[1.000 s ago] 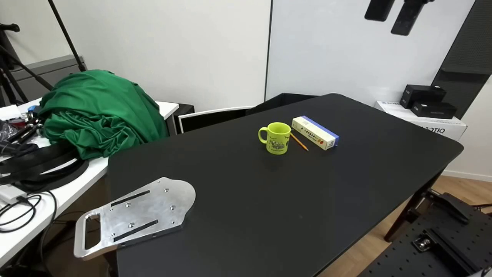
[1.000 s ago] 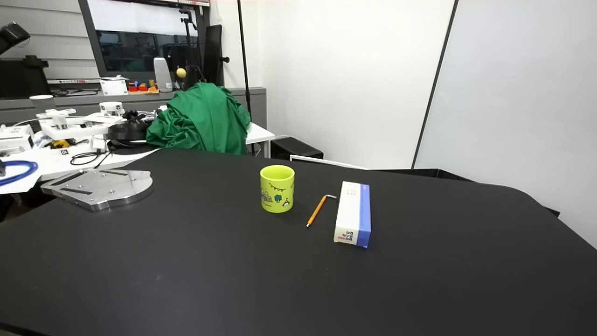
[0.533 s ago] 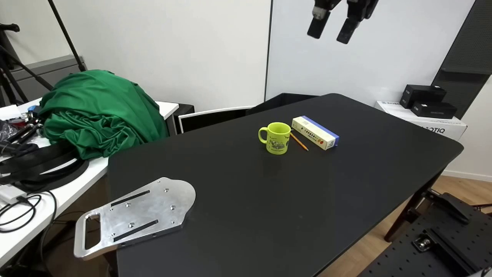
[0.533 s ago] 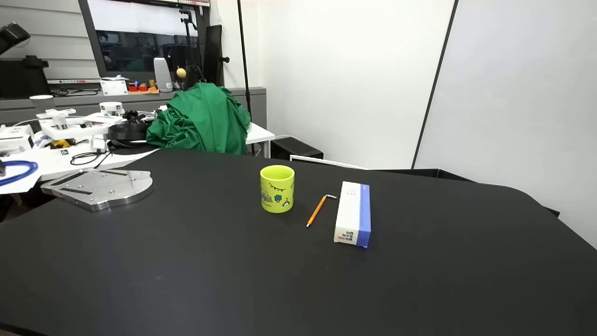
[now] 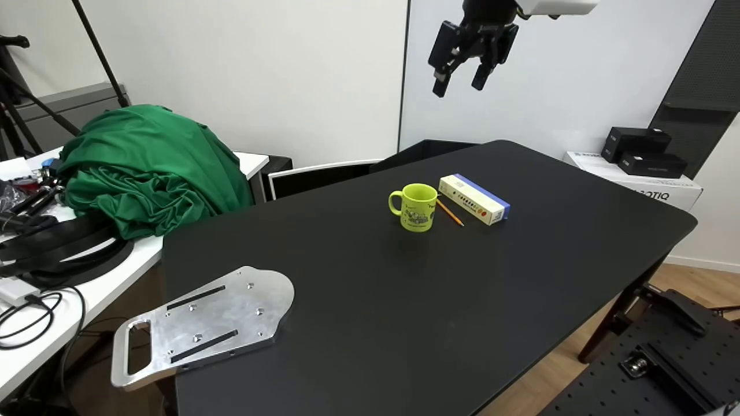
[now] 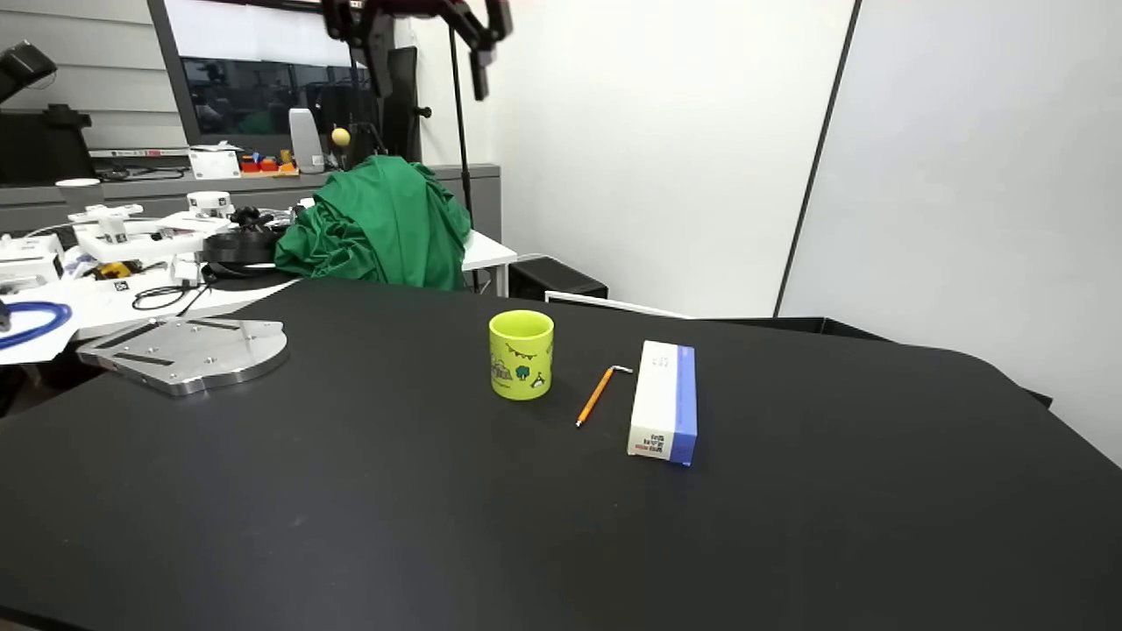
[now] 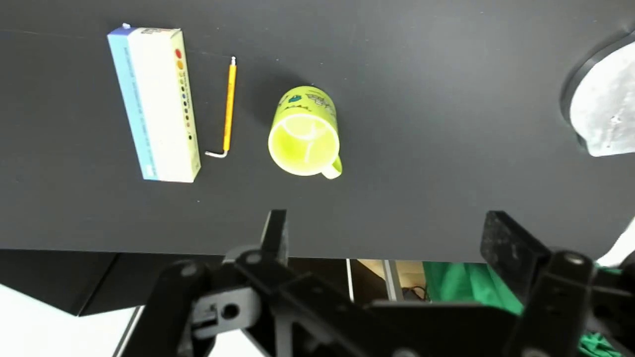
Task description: Pick up the object from the table and put it in the yellow cup, and move it back to the table
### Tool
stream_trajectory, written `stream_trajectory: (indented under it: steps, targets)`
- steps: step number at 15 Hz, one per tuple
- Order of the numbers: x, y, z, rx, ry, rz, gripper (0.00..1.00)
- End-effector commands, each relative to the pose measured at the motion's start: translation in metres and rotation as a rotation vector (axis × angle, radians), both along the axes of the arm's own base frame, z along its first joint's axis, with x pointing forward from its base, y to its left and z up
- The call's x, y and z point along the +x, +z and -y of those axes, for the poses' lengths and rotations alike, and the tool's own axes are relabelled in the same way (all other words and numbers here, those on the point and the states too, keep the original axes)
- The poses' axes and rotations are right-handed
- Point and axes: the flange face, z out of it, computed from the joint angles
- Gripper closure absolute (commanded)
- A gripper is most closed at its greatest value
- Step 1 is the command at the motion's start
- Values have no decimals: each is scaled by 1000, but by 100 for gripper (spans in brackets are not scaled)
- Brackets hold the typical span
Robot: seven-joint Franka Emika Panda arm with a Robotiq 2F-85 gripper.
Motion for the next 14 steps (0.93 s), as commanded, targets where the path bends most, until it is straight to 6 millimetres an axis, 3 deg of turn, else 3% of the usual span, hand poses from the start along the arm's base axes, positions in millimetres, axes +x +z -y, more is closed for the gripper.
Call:
stream_trajectory:
  steps: [1,6,7,10,14]
  targets:
    - [52,-19,41,-23,-79,-67,0]
    - [98,-61,104,-31,-179,-176,0]
    - [73,-54,86,-16,-133,-134,0]
    - [91,-71,105,-20,-159,-167,0]
    - [95,-69,104,-20,-157,-169,0]
